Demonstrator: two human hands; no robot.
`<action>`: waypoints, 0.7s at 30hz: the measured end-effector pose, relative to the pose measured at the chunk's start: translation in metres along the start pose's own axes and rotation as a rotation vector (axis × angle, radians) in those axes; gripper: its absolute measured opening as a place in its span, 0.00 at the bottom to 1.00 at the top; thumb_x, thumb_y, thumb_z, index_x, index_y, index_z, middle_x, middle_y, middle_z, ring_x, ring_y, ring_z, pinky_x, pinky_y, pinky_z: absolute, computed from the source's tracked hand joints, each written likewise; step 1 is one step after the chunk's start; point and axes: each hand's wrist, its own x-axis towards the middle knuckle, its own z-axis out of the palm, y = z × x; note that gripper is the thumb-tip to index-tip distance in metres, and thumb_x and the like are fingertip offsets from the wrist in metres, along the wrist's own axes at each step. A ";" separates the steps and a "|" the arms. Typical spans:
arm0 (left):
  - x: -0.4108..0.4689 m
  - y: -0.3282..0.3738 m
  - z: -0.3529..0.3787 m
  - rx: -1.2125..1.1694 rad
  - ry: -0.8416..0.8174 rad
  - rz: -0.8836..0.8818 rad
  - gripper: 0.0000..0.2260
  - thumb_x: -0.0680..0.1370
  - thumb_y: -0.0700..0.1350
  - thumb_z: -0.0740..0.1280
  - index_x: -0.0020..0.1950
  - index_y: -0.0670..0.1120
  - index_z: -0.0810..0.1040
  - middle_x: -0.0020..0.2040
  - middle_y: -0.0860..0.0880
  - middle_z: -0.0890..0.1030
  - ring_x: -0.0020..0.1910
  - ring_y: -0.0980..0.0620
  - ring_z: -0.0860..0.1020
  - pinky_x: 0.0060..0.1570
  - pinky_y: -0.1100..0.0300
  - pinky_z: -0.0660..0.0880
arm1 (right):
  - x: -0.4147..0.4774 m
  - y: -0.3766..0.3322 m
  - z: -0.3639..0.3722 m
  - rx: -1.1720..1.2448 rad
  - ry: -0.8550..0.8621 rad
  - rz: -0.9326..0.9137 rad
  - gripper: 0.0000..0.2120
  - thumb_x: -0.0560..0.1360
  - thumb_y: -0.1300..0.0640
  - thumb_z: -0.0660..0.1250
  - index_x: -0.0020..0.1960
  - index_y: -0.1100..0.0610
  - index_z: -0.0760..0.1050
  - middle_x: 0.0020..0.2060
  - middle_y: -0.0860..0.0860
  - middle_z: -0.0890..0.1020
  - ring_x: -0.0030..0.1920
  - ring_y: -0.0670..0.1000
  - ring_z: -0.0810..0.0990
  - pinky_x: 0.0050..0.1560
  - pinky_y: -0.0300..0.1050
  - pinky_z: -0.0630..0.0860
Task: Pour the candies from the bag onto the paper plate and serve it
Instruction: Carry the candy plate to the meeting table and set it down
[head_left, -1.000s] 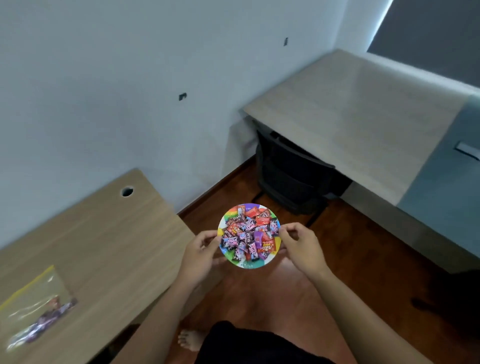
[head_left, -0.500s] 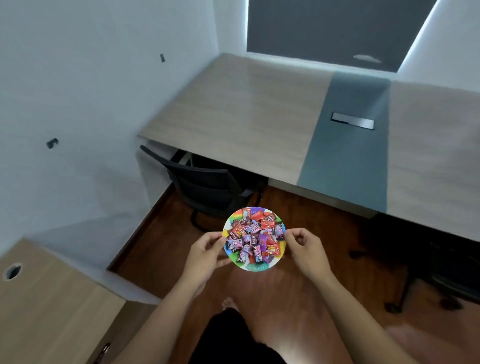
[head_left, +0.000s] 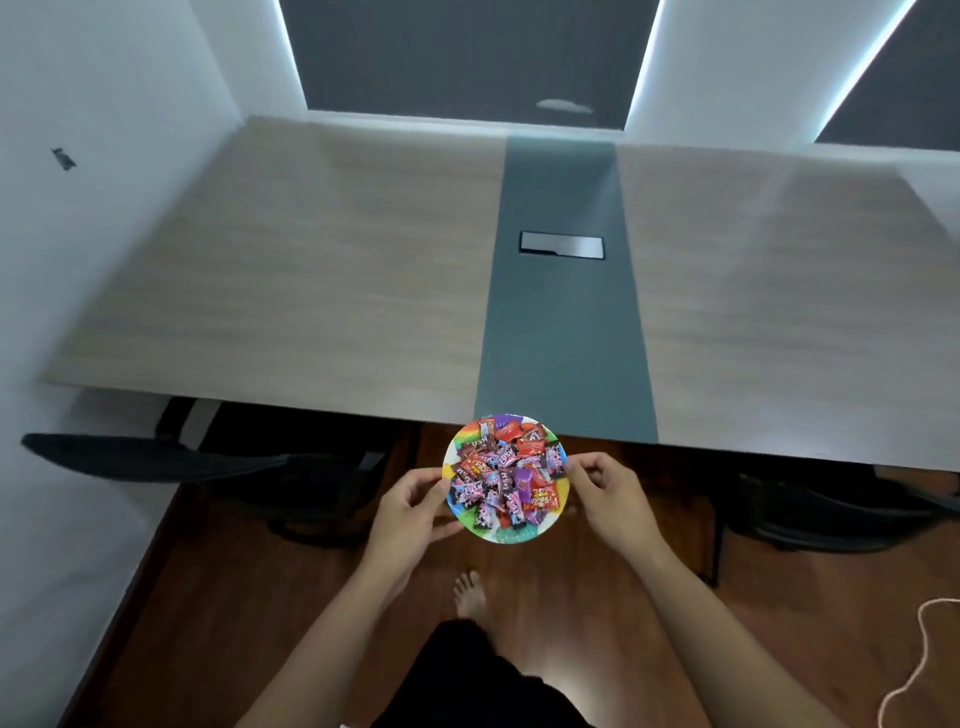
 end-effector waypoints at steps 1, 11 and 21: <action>0.016 0.008 0.007 0.014 -0.014 -0.001 0.07 0.85 0.45 0.69 0.61 0.47 0.84 0.60 0.43 0.87 0.56 0.44 0.89 0.53 0.44 0.88 | 0.014 -0.002 -0.004 0.010 0.006 0.011 0.08 0.85 0.51 0.70 0.55 0.56 0.83 0.45 0.50 0.91 0.44 0.48 0.91 0.36 0.40 0.86; 0.143 0.094 0.063 0.132 -0.118 0.009 0.07 0.85 0.46 0.69 0.60 0.47 0.84 0.58 0.44 0.86 0.54 0.46 0.90 0.51 0.47 0.89 | 0.129 -0.031 -0.026 0.186 0.094 0.094 0.11 0.86 0.53 0.68 0.58 0.60 0.82 0.45 0.56 0.90 0.40 0.50 0.90 0.40 0.45 0.88; 0.264 0.155 0.122 0.207 -0.122 0.042 0.07 0.86 0.47 0.67 0.60 0.47 0.82 0.57 0.45 0.86 0.53 0.45 0.88 0.52 0.45 0.88 | 0.263 -0.057 -0.047 0.186 0.110 0.132 0.11 0.86 0.50 0.66 0.58 0.58 0.81 0.46 0.55 0.90 0.45 0.55 0.91 0.49 0.54 0.89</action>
